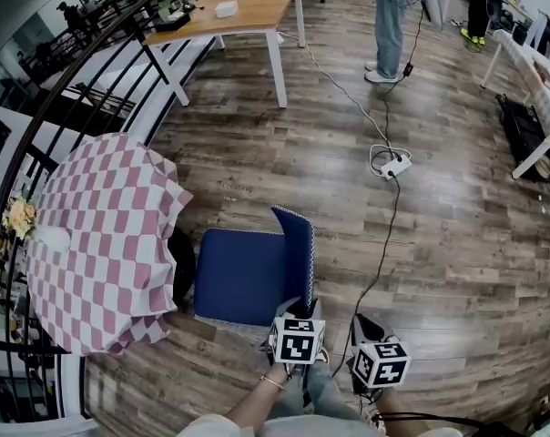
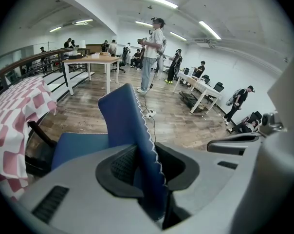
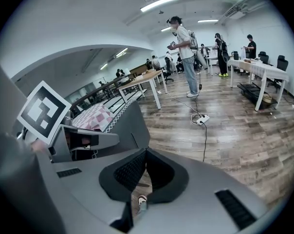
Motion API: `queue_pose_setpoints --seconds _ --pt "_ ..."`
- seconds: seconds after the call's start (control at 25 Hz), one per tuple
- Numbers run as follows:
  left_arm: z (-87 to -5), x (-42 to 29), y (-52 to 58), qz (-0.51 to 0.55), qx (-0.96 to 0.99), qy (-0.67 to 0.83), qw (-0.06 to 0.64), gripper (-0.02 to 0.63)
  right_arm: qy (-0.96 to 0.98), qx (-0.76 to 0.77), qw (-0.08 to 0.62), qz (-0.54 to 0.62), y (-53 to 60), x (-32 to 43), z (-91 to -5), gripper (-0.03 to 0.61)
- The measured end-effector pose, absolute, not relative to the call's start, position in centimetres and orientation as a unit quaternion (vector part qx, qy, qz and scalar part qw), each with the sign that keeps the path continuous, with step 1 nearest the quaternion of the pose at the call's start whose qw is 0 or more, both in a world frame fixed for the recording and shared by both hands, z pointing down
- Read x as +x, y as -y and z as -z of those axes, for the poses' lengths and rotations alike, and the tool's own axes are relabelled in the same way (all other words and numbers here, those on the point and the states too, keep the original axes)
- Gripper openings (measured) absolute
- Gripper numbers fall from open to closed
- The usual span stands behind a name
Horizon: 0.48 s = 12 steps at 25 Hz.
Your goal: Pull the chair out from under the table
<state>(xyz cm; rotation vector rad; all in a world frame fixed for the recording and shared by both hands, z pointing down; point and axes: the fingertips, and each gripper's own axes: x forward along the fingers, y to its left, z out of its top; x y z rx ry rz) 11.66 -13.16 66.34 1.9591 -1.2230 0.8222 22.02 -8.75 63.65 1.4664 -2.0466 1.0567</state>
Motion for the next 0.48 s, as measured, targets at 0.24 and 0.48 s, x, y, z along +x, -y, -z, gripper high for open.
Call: queue_pose_setpoints --seconds 0.24,0.48 --pt "-66.3 13.2 12.9 -0.315 0.757 0.463 0.337 0.101 0.724 0.539 0.199 -0.382 8.0 23.8 -63.6 0.017" --pt "-66.3 15.0 12.5 -0.314 0.763 0.453 0.337 0.107 0.716 0.549 0.193 -0.385 7.3 25.4 -63.6 0.017"
